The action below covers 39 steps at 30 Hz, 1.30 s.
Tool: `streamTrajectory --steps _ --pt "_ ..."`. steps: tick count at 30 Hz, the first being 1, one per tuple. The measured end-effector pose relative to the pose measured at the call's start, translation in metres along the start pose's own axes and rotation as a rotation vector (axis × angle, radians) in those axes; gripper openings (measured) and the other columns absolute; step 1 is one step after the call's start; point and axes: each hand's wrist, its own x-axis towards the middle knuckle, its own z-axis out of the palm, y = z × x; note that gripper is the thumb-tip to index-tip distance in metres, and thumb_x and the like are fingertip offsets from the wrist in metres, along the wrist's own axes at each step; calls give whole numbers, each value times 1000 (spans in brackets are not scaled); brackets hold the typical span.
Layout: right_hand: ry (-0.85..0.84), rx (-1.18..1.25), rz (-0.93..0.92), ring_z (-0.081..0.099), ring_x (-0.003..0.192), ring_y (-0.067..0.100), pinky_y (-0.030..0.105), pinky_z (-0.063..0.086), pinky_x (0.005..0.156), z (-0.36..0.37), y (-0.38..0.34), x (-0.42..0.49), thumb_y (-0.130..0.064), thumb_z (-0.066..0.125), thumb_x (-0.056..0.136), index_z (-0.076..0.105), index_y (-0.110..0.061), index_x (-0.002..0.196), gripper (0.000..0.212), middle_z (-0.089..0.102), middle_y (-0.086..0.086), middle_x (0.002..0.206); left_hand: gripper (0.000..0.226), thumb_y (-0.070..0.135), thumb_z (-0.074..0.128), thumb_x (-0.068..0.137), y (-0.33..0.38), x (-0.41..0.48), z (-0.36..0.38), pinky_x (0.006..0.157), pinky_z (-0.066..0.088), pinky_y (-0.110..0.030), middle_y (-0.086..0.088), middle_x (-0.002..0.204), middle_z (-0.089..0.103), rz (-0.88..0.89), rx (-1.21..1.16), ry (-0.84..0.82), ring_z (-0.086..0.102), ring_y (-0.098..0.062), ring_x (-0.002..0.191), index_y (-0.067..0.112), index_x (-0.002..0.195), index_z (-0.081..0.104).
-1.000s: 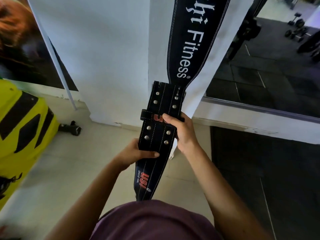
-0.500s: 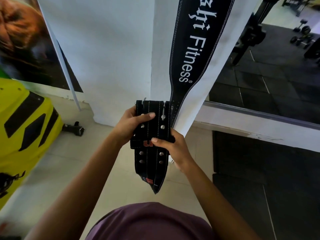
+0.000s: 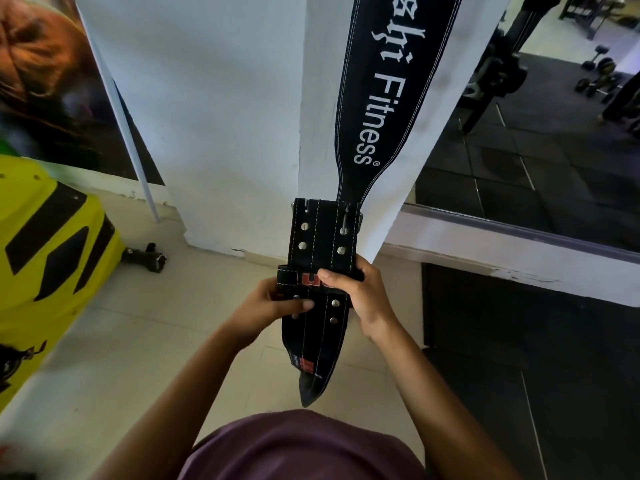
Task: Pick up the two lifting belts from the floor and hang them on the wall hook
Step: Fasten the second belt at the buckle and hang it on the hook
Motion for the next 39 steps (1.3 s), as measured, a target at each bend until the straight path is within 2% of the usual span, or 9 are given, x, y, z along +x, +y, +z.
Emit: streamTrajectory --steps 4,8,17,22,25,27,28,32,39 --pt "-28 5 -2 74 91 20 27 58 76 5 -3 -3 -6 74 80 71 -13 106 27 77 7 99 42 22 68 82 35 7 3 90 52 -47 -22 114 66 89 -238 120 65 -36 104 6 119 58" --pt "7 -40 -75 73 95 11 23 58 76 17 -13 -6 -21 72 86 70 -23 107 22 77 0 103 30 33 52 95 58 10 17 77 57 -37 -10 93 74 92 -252 267 70 -27 89 9 106 67" --pt "-95 78 4 67 95 7 21 55 78 10 -17 -11 -17 66 90 54 -13 120 33 64 0 107 27 28 42 99 64 7 24 53 53 -24 -5 82 62 88 -463 233 64 -14 66 9 92 59" --pt "-163 121 4 64 96 16 29 52 83 0 -20 -5 -12 73 77 56 -17 116 42 60 3 102 37 23 31 101 72 9 25 50 49 -20 2 72 65 110 -490 193 60 -12 60 10 72 49" --pt "-275 134 30 59 89 17 28 50 77 -4 -24 -8 1 57 67 53 -18 115 52 59 1 90 38 22 34 100 78 15 22 54 50 -22 2 65 63 123 -495 232 56 -13 60 11 67 48" --pt "-303 291 18 58 90 19 31 50 80 -4 -32 -11 -8 54 73 55 -14 111 38 60 4 91 39 25 39 99 85 20 21 60 49 -26 0 64 62 136 -497 243 55 -13 59 12 64 50" --pt "-292 369 -3 59 93 20 33 50 83 -2 -39 -11 -20 54 84 56 -11 109 27 61 6 95 40 27 42 98 89 24 20 64 47 -29 0 65 62 149 -483 243 56 -14 60 13 62 52" --pt "5 327 -124 65 85 17 29 54 74 11 -69 5 -57 37 95 59 -12 100 51 64 5 90 45 37 46 96 131 42 22 64 45 -30 2 68 63 216 -377 229 56 -14 60 20 56 56" --pt "346 107 -558 60 73 1 26 46 83 17 -162 44 -23 39 105 60 -18 85 29 62 -5 77 42 37 40 100 219 68 24 52 48 -24 -7 68 61 471 -188 244 59 -20 58 7 81 62"
